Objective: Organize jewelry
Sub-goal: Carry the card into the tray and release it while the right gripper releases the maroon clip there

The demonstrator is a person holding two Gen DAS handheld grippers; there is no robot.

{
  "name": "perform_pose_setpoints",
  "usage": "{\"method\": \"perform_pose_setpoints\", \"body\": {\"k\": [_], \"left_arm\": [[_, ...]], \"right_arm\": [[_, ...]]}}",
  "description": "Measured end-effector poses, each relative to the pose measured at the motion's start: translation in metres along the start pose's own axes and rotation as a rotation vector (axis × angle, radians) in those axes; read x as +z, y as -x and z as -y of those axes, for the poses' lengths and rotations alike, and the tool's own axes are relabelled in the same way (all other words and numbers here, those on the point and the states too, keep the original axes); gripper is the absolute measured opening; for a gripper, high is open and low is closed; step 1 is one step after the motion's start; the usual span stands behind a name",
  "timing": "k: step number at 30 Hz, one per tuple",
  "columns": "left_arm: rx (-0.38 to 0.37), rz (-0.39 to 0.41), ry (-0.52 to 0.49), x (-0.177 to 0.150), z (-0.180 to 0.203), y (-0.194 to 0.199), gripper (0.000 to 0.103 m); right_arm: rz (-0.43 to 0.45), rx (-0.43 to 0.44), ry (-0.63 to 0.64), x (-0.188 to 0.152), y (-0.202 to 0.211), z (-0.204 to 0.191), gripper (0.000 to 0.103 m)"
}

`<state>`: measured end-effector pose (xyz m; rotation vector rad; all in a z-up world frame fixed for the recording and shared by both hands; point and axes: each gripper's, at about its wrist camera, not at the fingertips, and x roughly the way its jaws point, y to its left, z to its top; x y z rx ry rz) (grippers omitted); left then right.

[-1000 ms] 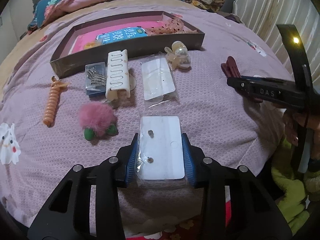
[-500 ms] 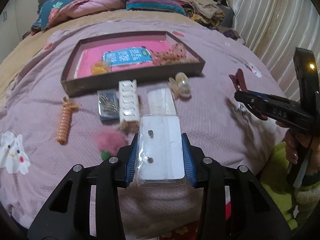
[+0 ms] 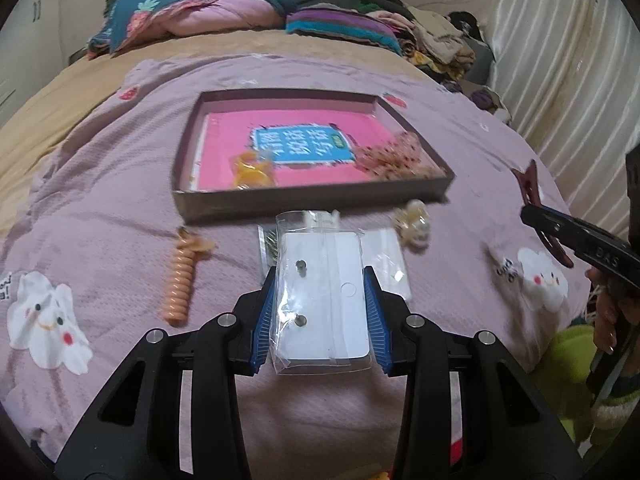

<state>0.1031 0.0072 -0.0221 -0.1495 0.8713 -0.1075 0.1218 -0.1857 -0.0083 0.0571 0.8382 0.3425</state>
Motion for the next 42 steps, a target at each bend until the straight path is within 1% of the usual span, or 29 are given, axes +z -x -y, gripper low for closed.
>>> {"method": "perform_pose_setpoints", "body": {"k": [7, 13, 18, 23, 27, 30, 33, 42], "left_arm": [[0.021, 0.031, 0.042, 0.018, -0.026, 0.005, 0.032], [0.041, 0.060, 0.065, 0.036, -0.046, 0.009, 0.032], [0.061, 0.077, 0.075, 0.055, -0.058, 0.006, 0.032], [0.064, 0.083, 0.090, 0.073, -0.066, -0.001, 0.032], [0.062, 0.088, 0.091, 0.086, -0.067, -0.007, 0.032], [0.055, 0.078, 0.093, 0.095, -0.067, -0.016, 0.032], [0.047, 0.070, 0.089, 0.102, -0.063, -0.023, 0.032], [0.025, 0.039, 0.064, 0.121, -0.047, -0.051, 0.032]], "right_arm": [[0.014, 0.018, 0.018, 0.021, -0.002, -0.013, 0.032], [0.044, 0.032, 0.050, 0.042, -0.001, -0.026, 0.032], [0.063, 0.046, 0.063, 0.065, -0.007, -0.033, 0.032], [0.080, 0.053, 0.069, 0.087, -0.014, -0.038, 0.032], [0.093, 0.063, 0.068, 0.103, -0.019, -0.041, 0.032], [0.086, 0.063, 0.059, 0.111, -0.026, -0.040, 0.032], [0.073, 0.068, 0.040, 0.116, -0.034, -0.036, 0.032], [0.046, 0.044, 0.020, 0.128, -0.056, -0.025, 0.032]]}}
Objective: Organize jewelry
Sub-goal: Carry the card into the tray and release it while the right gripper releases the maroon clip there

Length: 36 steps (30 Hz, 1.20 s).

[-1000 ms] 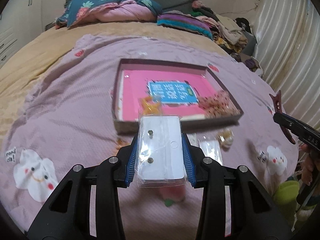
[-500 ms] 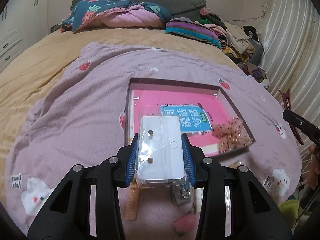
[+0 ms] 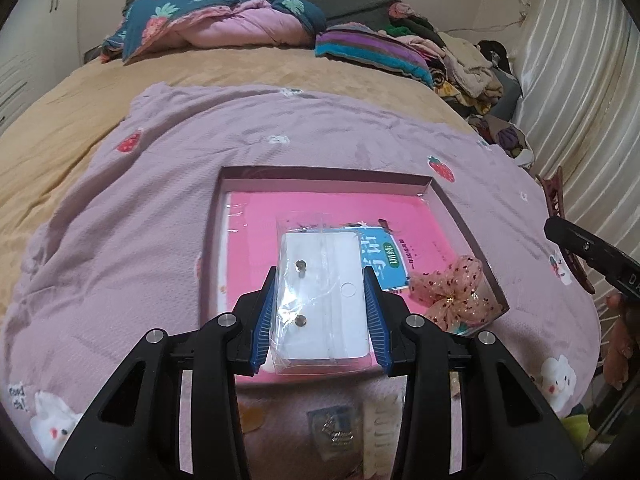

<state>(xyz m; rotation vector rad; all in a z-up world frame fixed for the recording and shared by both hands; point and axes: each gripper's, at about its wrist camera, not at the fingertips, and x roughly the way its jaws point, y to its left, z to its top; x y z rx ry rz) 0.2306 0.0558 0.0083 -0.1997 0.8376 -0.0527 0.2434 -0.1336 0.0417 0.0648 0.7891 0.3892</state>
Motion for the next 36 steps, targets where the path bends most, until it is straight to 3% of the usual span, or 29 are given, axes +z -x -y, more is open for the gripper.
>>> {"method": "perform_pose_setpoints", "body": {"k": [10, 23, 36], "left_arm": [[-0.032, -0.065, -0.059, 0.006, 0.024, -0.035, 0.032], [-0.043, -0.154, -0.084, -0.009, 0.036, -0.069, 0.033], [0.003, -0.149, -0.075, -0.019, 0.030, -0.053, 0.064]], "right_arm": [[-0.052, -0.030, -0.001, 0.008, -0.036, 0.019, 0.032], [-0.132, -0.046, -0.036, -0.008, -0.073, 0.039, 0.032], [-0.191, -0.039, -0.021, -0.024, -0.101, 0.038, 0.033]]}}
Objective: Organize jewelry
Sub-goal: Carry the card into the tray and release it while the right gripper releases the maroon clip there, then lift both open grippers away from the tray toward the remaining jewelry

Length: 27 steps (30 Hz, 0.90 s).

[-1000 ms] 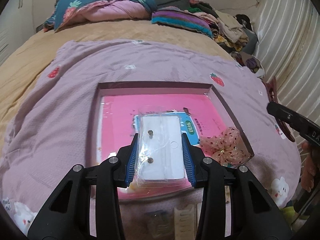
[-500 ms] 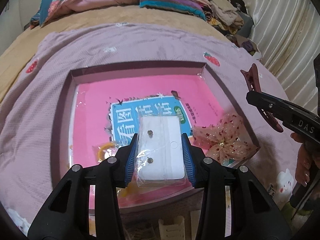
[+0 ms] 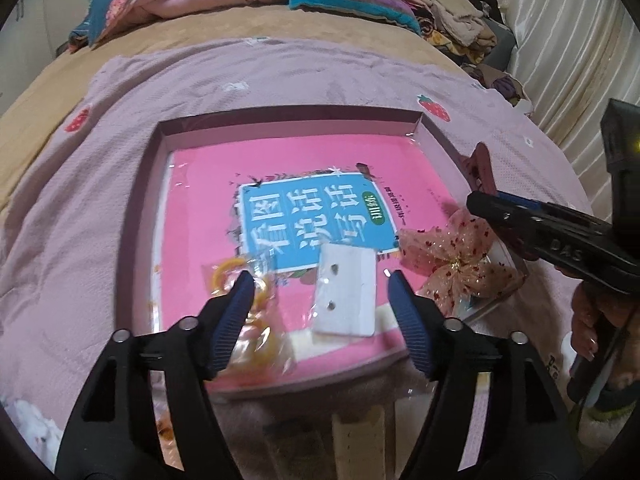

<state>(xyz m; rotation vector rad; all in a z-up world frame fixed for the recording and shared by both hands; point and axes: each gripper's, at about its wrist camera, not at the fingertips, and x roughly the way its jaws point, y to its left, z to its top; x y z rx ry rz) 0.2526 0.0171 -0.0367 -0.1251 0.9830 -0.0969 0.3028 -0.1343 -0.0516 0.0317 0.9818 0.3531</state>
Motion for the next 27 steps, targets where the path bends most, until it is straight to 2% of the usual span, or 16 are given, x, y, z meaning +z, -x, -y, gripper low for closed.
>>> {"method": "perform_pose_setpoints", "body": {"k": [6, 12, 16, 20, 27], "left_arm": [[0.040, 0.035, 0.041, -0.009, -0.011, 0.025, 0.073], [0.051, 0.060, 0.079, -0.017, -0.018, 0.043, 0.079], [0.053, 0.079, 0.089, -0.020, -0.019, 0.056, 0.084], [0.051, 0.102, 0.098, -0.023, -0.018, 0.068, 0.092], [0.046, 0.134, 0.094, -0.031, -0.010, 0.092, 0.093]], "right_arm": [[0.005, 0.007, 0.008, -0.004, 0.006, -0.005, 0.036], [0.057, -0.004, 0.018, -0.011, 0.035, -0.008, 0.059], [0.111, -0.022, 0.014, -0.017, 0.061, -0.009, 0.079], [0.143, -0.011, 0.003, -0.023, 0.081, -0.010, 0.089], [0.188, 0.005, 0.006, -0.031, 0.113, -0.015, 0.094]]}}
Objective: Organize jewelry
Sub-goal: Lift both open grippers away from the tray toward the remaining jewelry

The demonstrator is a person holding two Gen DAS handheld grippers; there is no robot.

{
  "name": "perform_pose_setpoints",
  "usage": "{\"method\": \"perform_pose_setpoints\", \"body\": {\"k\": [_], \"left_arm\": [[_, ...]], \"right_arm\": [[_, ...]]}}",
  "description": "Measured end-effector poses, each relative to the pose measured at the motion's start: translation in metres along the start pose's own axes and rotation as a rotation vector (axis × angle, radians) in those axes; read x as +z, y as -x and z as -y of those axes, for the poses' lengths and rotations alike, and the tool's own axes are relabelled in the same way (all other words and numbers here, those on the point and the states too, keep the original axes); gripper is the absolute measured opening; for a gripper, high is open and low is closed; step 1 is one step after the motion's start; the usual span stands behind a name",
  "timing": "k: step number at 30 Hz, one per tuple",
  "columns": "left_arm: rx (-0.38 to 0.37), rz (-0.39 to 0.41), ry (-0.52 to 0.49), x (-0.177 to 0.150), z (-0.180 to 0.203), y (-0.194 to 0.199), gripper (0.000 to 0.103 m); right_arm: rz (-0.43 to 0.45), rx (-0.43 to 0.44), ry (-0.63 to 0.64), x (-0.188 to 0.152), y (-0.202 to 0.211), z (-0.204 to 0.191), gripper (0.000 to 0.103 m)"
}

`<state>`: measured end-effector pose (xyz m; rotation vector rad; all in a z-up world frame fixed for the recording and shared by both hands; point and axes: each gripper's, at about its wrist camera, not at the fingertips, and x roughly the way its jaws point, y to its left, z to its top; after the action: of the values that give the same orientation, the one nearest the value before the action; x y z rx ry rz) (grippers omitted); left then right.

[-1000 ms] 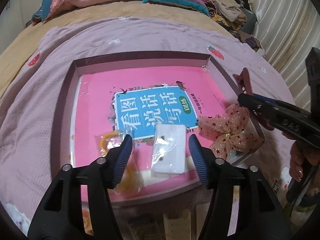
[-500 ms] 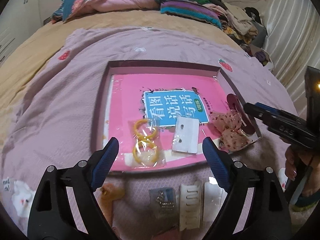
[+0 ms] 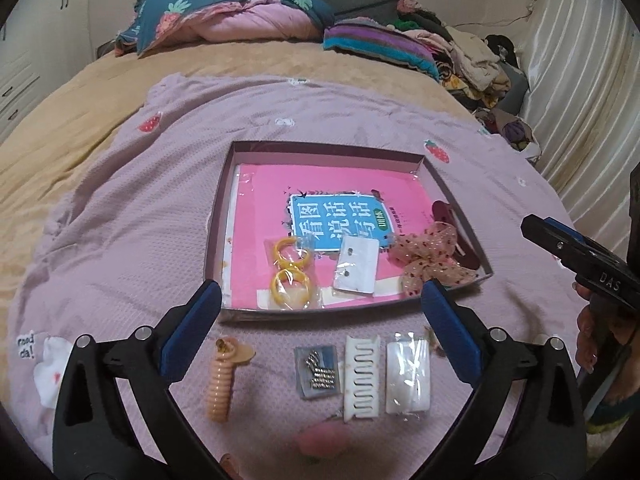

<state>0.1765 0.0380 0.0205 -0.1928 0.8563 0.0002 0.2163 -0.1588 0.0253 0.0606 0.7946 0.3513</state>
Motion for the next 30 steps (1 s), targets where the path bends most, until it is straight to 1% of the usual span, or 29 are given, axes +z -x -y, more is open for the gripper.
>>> {"method": "perform_pose_setpoints", "body": {"k": [12, 18, 25, 30], "left_arm": [[0.007, 0.067, 0.008, -0.003, -0.001, 0.039, 0.093], [0.011, 0.096, 0.012, -0.007, -0.003, 0.055, 0.094], [0.008, 0.122, 0.021, -0.015, -0.006, 0.071, 0.094], [0.010, 0.135, 0.021, -0.023, -0.010, 0.079, 0.094]], "right_arm": [[0.082, 0.022, 0.019, -0.001, 0.054, -0.010, 0.094], [0.115, 0.037, 0.027, -0.003, 0.075, -0.017, 0.094], [0.144, 0.043, 0.040, -0.010, 0.093, -0.027, 0.094], [0.137, 0.047, 0.047, -0.015, 0.097, -0.034, 0.094]]}}
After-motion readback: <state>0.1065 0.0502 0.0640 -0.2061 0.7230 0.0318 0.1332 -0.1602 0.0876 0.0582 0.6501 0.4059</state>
